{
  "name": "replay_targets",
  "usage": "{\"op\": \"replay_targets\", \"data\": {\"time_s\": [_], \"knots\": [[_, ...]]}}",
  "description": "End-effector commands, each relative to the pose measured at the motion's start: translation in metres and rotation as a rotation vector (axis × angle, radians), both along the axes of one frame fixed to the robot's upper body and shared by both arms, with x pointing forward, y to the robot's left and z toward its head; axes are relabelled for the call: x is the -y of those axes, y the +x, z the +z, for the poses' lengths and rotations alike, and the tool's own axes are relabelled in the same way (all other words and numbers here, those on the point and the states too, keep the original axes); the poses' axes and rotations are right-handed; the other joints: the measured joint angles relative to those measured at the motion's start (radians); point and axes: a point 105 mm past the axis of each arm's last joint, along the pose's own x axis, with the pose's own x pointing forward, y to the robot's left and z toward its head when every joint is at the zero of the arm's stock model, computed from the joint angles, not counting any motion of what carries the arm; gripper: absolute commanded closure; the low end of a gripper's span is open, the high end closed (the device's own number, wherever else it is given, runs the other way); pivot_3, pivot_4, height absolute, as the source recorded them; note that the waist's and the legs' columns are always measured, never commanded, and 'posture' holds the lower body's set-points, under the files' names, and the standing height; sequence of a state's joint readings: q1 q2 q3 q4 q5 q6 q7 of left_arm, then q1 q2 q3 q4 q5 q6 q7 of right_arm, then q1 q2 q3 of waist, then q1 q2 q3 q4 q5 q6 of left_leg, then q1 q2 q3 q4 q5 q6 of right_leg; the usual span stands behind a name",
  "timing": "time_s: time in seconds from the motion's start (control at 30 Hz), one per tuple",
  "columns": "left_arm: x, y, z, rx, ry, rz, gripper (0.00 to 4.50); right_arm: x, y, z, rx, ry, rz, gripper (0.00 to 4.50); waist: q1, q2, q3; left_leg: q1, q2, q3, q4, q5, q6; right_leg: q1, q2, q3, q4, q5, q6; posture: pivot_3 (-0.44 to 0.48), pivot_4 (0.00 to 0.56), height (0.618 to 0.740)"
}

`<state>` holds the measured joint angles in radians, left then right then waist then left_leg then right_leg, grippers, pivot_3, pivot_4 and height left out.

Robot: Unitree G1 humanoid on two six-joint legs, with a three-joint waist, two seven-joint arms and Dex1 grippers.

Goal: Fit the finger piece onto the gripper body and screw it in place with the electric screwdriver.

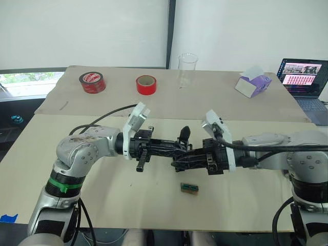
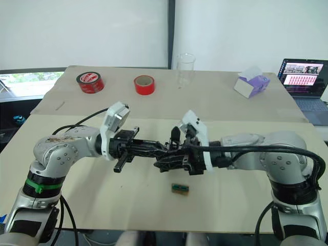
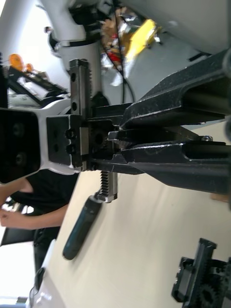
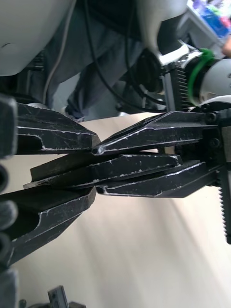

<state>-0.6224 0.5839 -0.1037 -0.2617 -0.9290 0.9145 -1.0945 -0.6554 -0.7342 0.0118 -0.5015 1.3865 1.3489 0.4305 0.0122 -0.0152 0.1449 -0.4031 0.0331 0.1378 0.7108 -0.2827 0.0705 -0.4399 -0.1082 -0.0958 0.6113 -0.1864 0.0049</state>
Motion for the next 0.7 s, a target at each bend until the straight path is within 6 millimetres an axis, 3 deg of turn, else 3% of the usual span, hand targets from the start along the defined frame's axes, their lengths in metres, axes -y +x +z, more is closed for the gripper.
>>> {"op": "replay_targets", "data": {"time_s": [0.03,0.17,0.27,0.33,0.5,0.7], "knots": [[-0.001,0.009,0.004,0.059,-0.003,0.087,4.01,-0.004,-0.004,0.016,0.117,0.085,0.041,4.02,0.002,0.000,0.000,0.000,0.000,0.000,0.000,0.000,0.000,0.000,0.000,0.000,0.000,0.000,0.001,0.000,0.150,0.740],[-0.021,0.011,0.009,0.180,-0.040,0.108,2.17,0.002,0.001,0.019,0.212,0.155,0.044,4.08,0.000,0.000,0.000,0.000,0.000,0.000,0.000,0.000,0.001,0.000,0.000,0.000,0.000,-0.002,0.004,0.000,0.150,0.740],[-0.042,0.019,-0.005,0.321,0.035,0.156,0.67,0.010,0.004,0.023,0.289,0.253,0.065,4.08,-0.003,0.000,0.000,0.000,0.000,0.001,0.000,0.001,-0.001,-0.001,0.001,0.000,0.000,-0.002,0.003,0.000,0.150,0.740],[-0.058,0.028,-0.017,0.370,0.081,0.199,0.01,0.019,0.007,0.023,0.349,0.300,0.072,4.08,0.000,0.000,0.000,0.000,0.001,0.001,-0.001,0.001,-0.001,-0.001,0.001,0.000,0.000,-0.001,0.002,0.000,0.150,0.740],[-0.079,0.048,-0.068,0.460,0.247,0.278,0.00,0.036,0.025,0.001,0.424,0.254,0.008,4.09,0.005,0.001,0.000,0.000,0.000,0.001,0.000,-0.003,0.006,-0.001,0.000,0.000,-0.001,-0.003,0.003,0.000,0.150,0.740],[-0.056,0.067,-0.104,0.413,0.258,0.274,0.00,0.049,0.040,-0.006,0.503,0.257,-0.009,4.09,0.012,0.001,0.001,-0.002,0.000,0.001,0.002,-0.003,0.006,-0.001,-0.002,-0.001,-0.001,0.001,-0.002,0.000,0.150,0.740]]}}
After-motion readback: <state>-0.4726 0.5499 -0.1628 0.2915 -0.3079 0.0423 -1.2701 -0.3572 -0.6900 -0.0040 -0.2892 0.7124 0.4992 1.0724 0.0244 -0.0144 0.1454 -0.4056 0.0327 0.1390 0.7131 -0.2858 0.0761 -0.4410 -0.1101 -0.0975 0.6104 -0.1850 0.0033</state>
